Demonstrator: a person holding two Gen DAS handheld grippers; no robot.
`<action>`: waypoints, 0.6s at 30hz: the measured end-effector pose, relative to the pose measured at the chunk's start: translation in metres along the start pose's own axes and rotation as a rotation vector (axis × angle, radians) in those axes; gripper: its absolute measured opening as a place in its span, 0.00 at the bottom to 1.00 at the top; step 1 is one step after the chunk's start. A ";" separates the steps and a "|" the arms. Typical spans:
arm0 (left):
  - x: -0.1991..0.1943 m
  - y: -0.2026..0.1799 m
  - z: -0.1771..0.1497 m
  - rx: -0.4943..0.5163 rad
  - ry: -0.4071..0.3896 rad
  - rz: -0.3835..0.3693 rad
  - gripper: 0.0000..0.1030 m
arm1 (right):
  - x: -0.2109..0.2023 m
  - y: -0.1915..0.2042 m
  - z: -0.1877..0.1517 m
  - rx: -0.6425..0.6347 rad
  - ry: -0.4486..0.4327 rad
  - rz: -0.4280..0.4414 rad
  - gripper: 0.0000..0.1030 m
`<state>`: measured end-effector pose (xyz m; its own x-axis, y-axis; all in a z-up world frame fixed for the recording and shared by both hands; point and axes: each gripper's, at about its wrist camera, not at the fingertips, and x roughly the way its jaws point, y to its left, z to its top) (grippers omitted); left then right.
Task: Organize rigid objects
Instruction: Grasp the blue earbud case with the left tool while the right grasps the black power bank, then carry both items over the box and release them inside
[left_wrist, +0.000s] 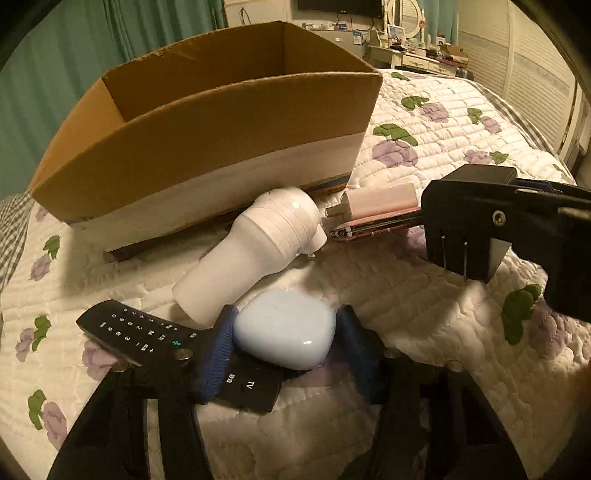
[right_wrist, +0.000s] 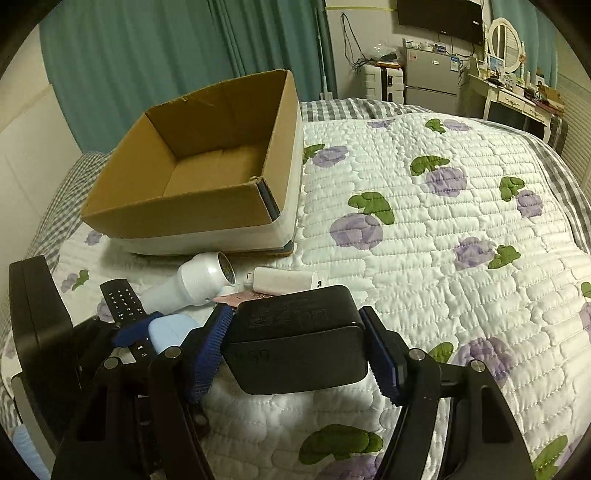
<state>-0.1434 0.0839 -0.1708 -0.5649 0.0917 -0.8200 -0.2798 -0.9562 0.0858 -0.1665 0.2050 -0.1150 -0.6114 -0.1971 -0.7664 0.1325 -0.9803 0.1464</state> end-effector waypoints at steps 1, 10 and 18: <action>-0.002 0.000 0.000 0.000 -0.001 -0.002 0.54 | -0.001 0.001 0.000 -0.002 -0.001 -0.003 0.67; -0.046 0.006 -0.002 -0.014 -0.080 -0.020 0.54 | -0.034 0.011 -0.002 -0.047 -0.057 -0.041 0.67; -0.110 0.029 0.024 -0.052 -0.213 -0.006 0.54 | -0.078 0.028 0.019 -0.102 -0.153 -0.044 0.67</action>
<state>-0.1077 0.0524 -0.0646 -0.7161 0.1491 -0.6819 -0.2463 -0.9681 0.0470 -0.1296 0.1923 -0.0393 -0.7286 -0.1612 -0.6656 0.1769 -0.9832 0.0445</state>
